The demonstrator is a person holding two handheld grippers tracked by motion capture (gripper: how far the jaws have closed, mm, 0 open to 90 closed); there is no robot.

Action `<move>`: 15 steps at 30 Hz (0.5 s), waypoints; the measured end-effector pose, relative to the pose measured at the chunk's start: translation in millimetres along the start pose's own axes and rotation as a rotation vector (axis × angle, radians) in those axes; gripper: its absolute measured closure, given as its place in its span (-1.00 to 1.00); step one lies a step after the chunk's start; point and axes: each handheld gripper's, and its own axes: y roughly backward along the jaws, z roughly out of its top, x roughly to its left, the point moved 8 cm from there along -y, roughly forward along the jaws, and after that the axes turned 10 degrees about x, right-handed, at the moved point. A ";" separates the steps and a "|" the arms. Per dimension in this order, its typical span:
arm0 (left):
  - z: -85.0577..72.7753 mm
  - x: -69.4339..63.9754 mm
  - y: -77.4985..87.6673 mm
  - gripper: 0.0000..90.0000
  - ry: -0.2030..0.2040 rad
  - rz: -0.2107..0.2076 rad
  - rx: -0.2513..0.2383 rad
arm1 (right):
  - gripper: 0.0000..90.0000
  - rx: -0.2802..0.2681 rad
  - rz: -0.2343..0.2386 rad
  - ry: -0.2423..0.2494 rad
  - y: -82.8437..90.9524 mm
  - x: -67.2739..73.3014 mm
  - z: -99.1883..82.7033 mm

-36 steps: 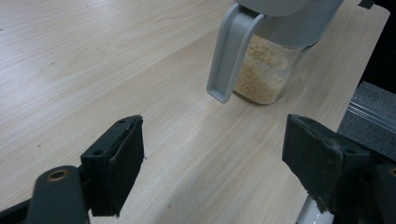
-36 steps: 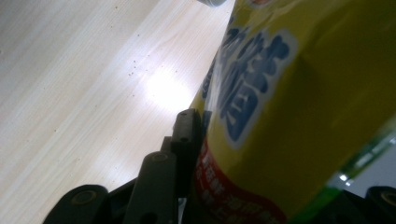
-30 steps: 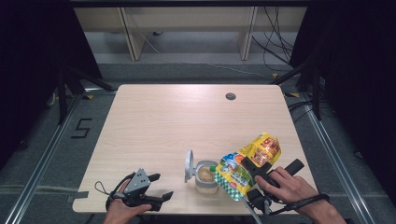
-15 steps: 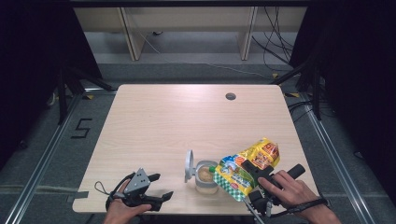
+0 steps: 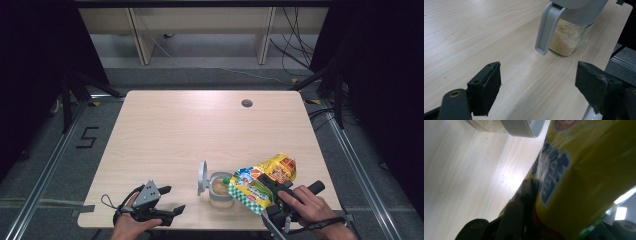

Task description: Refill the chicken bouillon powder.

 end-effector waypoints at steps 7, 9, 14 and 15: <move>0.7 -0.3 -0.2 -0.55 0.001 -0.003 -0.009 | 0.72 -0.055 0.003 -0.075 0.2 0.1 2.0; 0.5 -0.3 0.3 -0.55 0.000 -0.006 -0.004 | 0.73 -0.075 -0.001 -0.066 0.4 -2.1 2.7; 0.5 -0.2 0.4 -0.55 0.000 -0.005 -0.005 | 0.74 -0.093 0.034 -0.185 0.0 3.4 -1.7; 0.5 -0.1 0.4 -0.55 -0.001 -0.005 -0.005 | 0.75 -0.106 0.036 -0.195 -0.1 3.5 -2.0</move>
